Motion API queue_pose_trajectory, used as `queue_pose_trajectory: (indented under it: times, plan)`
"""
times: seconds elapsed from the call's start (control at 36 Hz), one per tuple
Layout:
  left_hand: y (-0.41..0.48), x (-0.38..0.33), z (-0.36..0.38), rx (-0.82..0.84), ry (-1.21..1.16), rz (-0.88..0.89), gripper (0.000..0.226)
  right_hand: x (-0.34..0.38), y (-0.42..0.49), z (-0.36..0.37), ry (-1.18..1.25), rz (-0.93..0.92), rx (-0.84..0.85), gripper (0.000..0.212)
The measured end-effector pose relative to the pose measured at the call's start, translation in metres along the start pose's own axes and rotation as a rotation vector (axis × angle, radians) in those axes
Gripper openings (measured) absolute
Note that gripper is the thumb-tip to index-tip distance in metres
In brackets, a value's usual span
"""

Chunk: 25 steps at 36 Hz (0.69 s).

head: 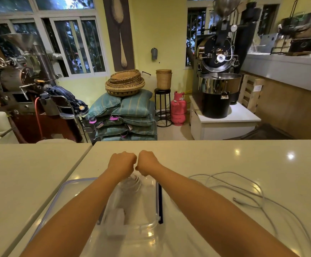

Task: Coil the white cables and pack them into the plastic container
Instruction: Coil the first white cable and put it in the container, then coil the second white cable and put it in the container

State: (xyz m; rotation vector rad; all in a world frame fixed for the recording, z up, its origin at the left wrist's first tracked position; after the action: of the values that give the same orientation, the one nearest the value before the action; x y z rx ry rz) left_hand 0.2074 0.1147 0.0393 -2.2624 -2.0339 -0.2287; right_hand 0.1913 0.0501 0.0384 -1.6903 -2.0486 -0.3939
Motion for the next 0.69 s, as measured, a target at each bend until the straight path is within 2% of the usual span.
queue_pose_trajectory:
  times: [0.14,0.22,0.31,0.53,0.69]
  plan:
    - [-0.003,-0.026,-0.028,-0.038,-0.238,-0.008,0.031,-0.018,-0.014,-0.038,0.108,0.052,-0.090,0.030]
    - [-0.004,-0.046,-0.040,-0.051,-0.366,0.028,0.033,-0.040,-0.024,-0.058,0.136,0.039,-0.084,0.033]
    - [-0.005,-0.071,-0.045,-0.034,-0.459,0.083,0.032,-0.069,-0.044,-0.084,0.190,0.071,-0.151,0.028]
    - [-0.016,-0.152,-0.031,0.104,-0.517,0.237,0.029,-0.159,-0.091,-0.113,0.168,0.204,-0.198,0.034]
    - [-0.023,-0.199,-0.012,0.217,-0.492,0.277,0.033,-0.215,-0.124,-0.120,0.120,0.280,-0.204,0.034]
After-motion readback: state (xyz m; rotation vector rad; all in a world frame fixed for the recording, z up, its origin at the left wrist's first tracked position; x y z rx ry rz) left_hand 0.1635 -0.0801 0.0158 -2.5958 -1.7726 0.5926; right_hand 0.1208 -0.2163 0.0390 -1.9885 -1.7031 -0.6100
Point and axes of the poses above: each hand's wrist, its own y-axis towards the middle knuckle, its own z-axis out of the palm, x = y × z, the point moved 7 cm from there along y, towards the middle knuckle, and after that the axes turned 9 degrees about -z, right-handed, at the moved point
